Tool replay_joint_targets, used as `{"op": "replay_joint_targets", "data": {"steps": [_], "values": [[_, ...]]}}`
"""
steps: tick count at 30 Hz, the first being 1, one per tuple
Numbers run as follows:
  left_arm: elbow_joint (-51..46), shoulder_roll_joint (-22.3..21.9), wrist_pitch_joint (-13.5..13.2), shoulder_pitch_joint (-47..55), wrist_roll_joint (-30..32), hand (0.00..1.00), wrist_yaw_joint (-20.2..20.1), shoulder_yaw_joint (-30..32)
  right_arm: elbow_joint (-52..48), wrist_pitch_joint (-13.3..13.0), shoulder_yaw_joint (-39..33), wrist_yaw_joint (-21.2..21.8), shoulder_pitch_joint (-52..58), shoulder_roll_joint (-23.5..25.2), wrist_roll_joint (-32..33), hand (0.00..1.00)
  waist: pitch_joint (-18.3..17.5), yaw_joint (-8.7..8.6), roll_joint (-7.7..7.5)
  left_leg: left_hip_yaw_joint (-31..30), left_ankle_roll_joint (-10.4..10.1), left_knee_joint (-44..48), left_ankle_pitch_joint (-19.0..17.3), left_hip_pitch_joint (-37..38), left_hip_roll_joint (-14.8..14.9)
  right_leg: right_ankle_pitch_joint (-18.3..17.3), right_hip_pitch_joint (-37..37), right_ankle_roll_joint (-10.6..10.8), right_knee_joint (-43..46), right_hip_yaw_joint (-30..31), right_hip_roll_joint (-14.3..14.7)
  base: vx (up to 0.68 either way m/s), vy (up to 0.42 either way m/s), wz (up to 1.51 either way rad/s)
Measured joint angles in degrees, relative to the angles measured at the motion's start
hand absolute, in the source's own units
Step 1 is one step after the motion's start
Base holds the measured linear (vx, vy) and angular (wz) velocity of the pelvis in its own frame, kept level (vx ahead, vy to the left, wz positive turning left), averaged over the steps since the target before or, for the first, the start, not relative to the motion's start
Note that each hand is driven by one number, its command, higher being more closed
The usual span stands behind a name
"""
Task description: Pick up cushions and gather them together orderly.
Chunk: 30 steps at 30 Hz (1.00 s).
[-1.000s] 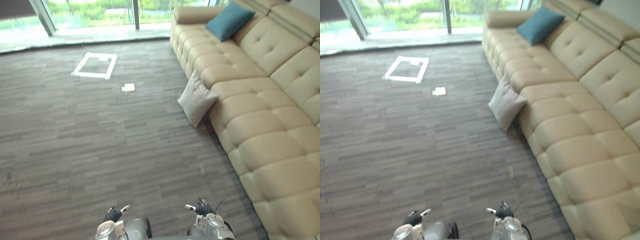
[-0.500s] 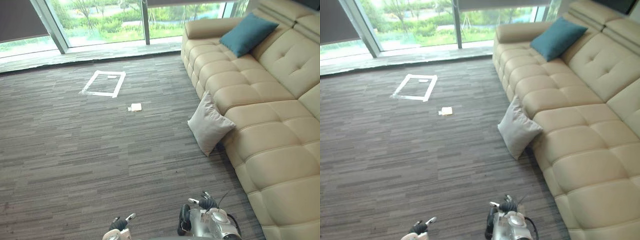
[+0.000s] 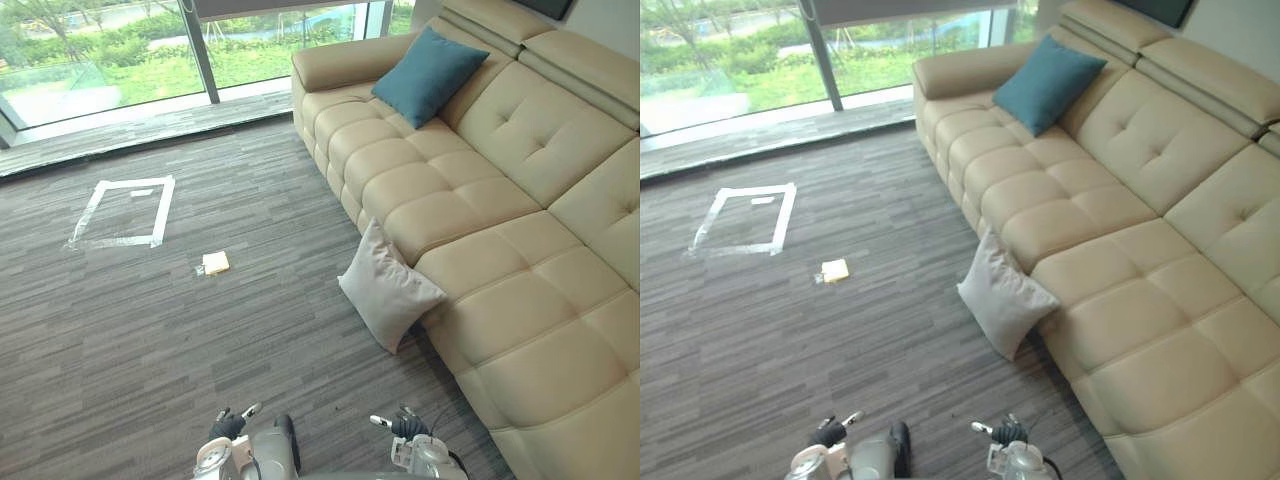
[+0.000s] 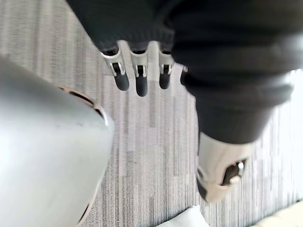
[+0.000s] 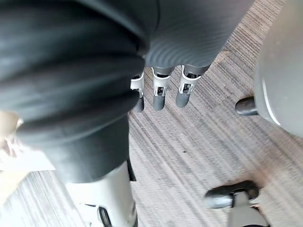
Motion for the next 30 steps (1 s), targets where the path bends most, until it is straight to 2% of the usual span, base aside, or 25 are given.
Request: {"op": "replay_joint_targets", "data": {"steps": [1,2,3,4,5,6,7,9,10,11,12,13,14,16,17,18,20,23,25,26,27,28,29,30], "values": [[0.6,0.5,0.1,-0.1,0.3,0.00,0.0,-1.2,-0.4,0.0,0.4,0.0,0.1,-0.3,0.0,0.00,0.0,-0.32,-0.05,1.3,0.3,0.0,-1.9,1.9,-0.4,2.6,-5.2,1.6,10.7,0.6,-1.4,0.20,0.165,-0.47],[0.8,0.7,0.3,-0.4,0.4,0.00,0.0,-1.5,-0.9,-0.1,0.9,0.1,0.1,-0.3,0.0,0.00,0.4,-0.57,0.18,2.2,0.3,0.1,-3.2,3.7,-0.6,4.0,-8.3,1.2,17.7,0.7,-2.6,0.26,0.158,-0.48],[1.4,0.7,0.4,-0.4,0.3,0.00,0.1,-1.7,-1.1,-0.4,1.0,0.1,-0.1,-0.3,0.0,0.00,0.5,-0.77,0.20,3.4,0.2,-0.2,-4.8,6.9,-0.7,3.7,-11.5,0.8,24.7,-0.4,-3.7,0.28,0.143,-0.36],[1.7,0.7,0.5,-0.3,0.3,0.00,0.1,-1.8,-1.1,-0.4,1.0,0.1,-0.1,-0.3,0.0,0.00,0.4,-0.79,0.25,4.0,0.2,-0.6,-5.2,8.2,-0.7,3.5,-12.4,0.7,26.1,-1.2,-4.1,0.34,0.141,-0.45],[1.7,0.7,0.5,0.3,0.4,0.00,0.3,-1.9,-1.2,-0.6,1.2,0.1,-0.2,-0.3,0.0,0.00,0.3,-0.90,0.24,5.5,-0.1,-2.5,-5.8,12.3,-0.6,1.7,-14.6,0.1,27.0,-5.7,-5.1,0.29,0.082,-0.28],[1.8,0.7,0.6,0.4,0.4,0.00,0.3,-1.9,-1.2,-0.8,1.2,0.1,-0.2,-0.3,0.0,0.00,0.2,-1.27,0.24,6.1,-0.1,-4.0,-5.8,14.2,-0.6,0.4,-15.3,-0.3,25.0,-8.8,-5.6,0.35,0.071,-0.31],[2.4,0.6,0.5,0.3,0.4,0.00,0.3,-2.0,-1.1,-1.1,1.0,0.2,-0.5,-0.4,-0.1,0.00,0.2,-1.72,0.36,7.0,-0.4,-6.7,-5.7,16.5,-0.5,-0.4,-16.7,-0.7,18.9,-14.7,-5.8,0.31,0.035,-0.21],[3.0,0.9,0.6,0.4,0.4,0.00,0.2,-2.4,-0.6,-1.1,0.9,0.5,-1.5,-0.5,-0.9,0.00,0.2,-2.49,0.35,8.2,-1.1,-9.3,-5.5,17.9,-0.6,0.5,-18.1,-1.0,7.5,-21.2,-4.9,0.32,-0.012,-0.27],[3.5,1.2,0.6,0.4,0.5,0.00,0.1,-2.5,-0.4,-1.1,0.9,0.6,-1.8,-0.5,-2.0,0.00,0.2,-2.88,0.16,8.3,-1.5,-10.3,-5.4,19.2,-1.2,4.3,-17.9,-1.3,-2.6,-21.5,-2.4,0.42,-0.048,-0.19],[3.8,1.5,0.6,0.4,0.7,0.00,0.0,-2.6,-0.3,-1.1,0.9,0.7,-1.8,-0.5,-2.1,0.00,0.3,-3.02,-0.17,8.2,-1.5,-10.5,-5.4,19.7,-1.6,6.3,-17.8,-1.8,-5.5,-20.4,-1.5,0.55,-0.107,-0.06],[4.3,2.2,0.7,0.3,1.3,0.00,-0.3,-2.4,-0.2,-1.3,0.7,1.1,-1.4,-0.9,-2.2,0.00,0.5,-3.43,-1.75,6.5,-2.5,-10.5,-6.0,21.4,-3.2,10.0,-16.7,-9.2,-9.7,-17.3,-0.2,0.48,-0.105,-0.18],[4.5,0.6,0.7,-0.1,2.1,0.00,-0.4,-1.6,-0.4,-1.1,0.0,1.1,-2.0,-2.0,-2.2,0.00,1.1,-2.94,0.91,5.5,-3.5,-9.0,-6.7,22.5,-1.2,9.0,-16.0,-8.6,-7.5,-17.9,0.9,0.47,-0.114,-0.18],[4.4,0.4,0.7,-0.1,2.3,0.00,-0.3,-1.5,-0.4,-1.1,-0.4,1.1,-1.9,-2.1,-2.2,0.00,1.0,-2.99,1.12,4.9,-3.5,-7.5,-6.7,22.3,-1.0,7.8,-15.7,-8.4,-7.1,-17.8,1.0,0.41,-0.121,-0.31],[2.6,-1.0,0.6,0.3,2.8,0.00,-0.4,-1.1,-0.8,-1.1,-1.8,1.0,-1.6,-2.3,-2.1,0.00,0.9,-3.23,2.65,1.9,-5.7,10.7,-7.1,16.5,3.3,3.5,-12.8,-8.5,-7.3,-17.0,3.1,0.39,-0.152,-0.22],[2.5,-1.1,0.6,0.3,2.9,0.00,-0.4,-1.1,-0.9,-1.1,-1.8,1.0,-1.5,-2.4,-2.1,0.00,0.8,-3.27,2.85,1.3,-6.4,13.9,-6.6,15.3,4.1,3.1,-12.4,-8.6,-7.4,-16.9,3.6,0.45,-0.109,-0.47],[1.6,-1.7,0.5,0.6,3.1,0.00,-0.4,-0.9,-0.9,-0.9,-1.8,0.9,-1.3,-2.5,-2.0,0.00,1.0,-3.00,3.38,-1.2,-8.5,27.8,-4.4,10.3,8.0,1.4,-9.8,-9.1,-8.2,-15.0,6.2,0.29,-0.049,-0.50],[0.4,-2.1,0.4,1.2,3.0,0.00,-0.5,0.7,-0.7,-0.5,-1.8,0.5,-1.2,-2.3,-2.0,0.00,1.1,-2.59,3.38,-0.6,-8.3,32.3,-5.8,7.3,9.4,0.6,-6.9,-9.6,-9.3,-12.2,7.5,0.38,0.000,-0.92],[0.5,-1.7,0.1,1.3,2.8,0.00,-0.4,0.6,0.0,-0.4,-2.3,0.0,-1.2,-2.3,-2.0,0.00,1.4,-2.47,2.65,0.3,-6.2,23.2,-9.1,4.2,8.3,1.3,-3.5,-8.5,-13.1,-7.5,7.2,0.36,0.085,-0.90],[0.5,-1.4,-0.1,0.9,2.8,0.00,-0.4,0.4,0.1,-0.4,-2.5,-0.3,-1.2,-2.3,-1.9,0.00,1.5,-2.05,2.12,-4.3,-5.7,11.4,-9.2,1.9,5.1,1.7,-1.9,-6.8,-14.9,-2.9,5.8,0.24,0.183,-0.93],[0.6,-1.3,-0.1,0.9,2.8,0.00,-0.4,0.4,0.2,-0.4,-2.5,-0.3,-1.2,-2.3,-1.9,0.00,1.5,-1.99,2.03,-6.6,-5.9,8.9,-9.0,1.6,4.1,1.7,-1.7,-6.1,-15.0,-1.9,5.4,0.20,0.212,-0.82],[0.7,-1.3,-0.2,0.8,2.7,0.00,-0.3,0.3,0.3,-0.4,-2.4,-0.3,-1.2,-2.4,-1.9,0.00,1.5,-1.89,1.95,-9.9,-5.7,4.7,-8.1,1.6,2.6,1.5,-1.6,-5.2,-14.9,-0.2,4.9,0.24,0.319,-0.99],[1.0,-1.4,-0.3,0.8,2.5,0.00,-0.3,-0.2,0.4,-0.5,-2.1,-0.3,-0.6,-2.6,-2.0,0.00,1.3,-1.68,2.38,-15.2,-6.4,-2.1,-2.1,1.9,1.3,0.9,-1.3,-2.8,-14.5,2.6,4.8,0.31,0.451,-1.14],[1.7,-0.8,-0.5,0.3,2.4,0.00,-0.3,-0.2,0.5,-0.5,-1.8,-0.3,-0.5,-2.7,-2.0,0.00,1.1,-1.43,1.96,-14.3,-6.0,-1.7,-0.1,3.0,0.6,0.7,-1.3,-1.7,-14.3,4.4,4.3,0.25,0.399,-1.04],[2.1,0.0,-0.5,0.3,2.4,0.00,-0.3,-0.7,0.4,-0.5,-1.6,-0.3,0.1,-2.3,-2.0,0.00,0.3,-1.48,0.60,-12.9,-5.4,-2.2,-0.6,3.8,-0.2,1.3,-1.3,-0.5,-14.6,4.9,3.2,0.17,0.314,-0.73]]}}
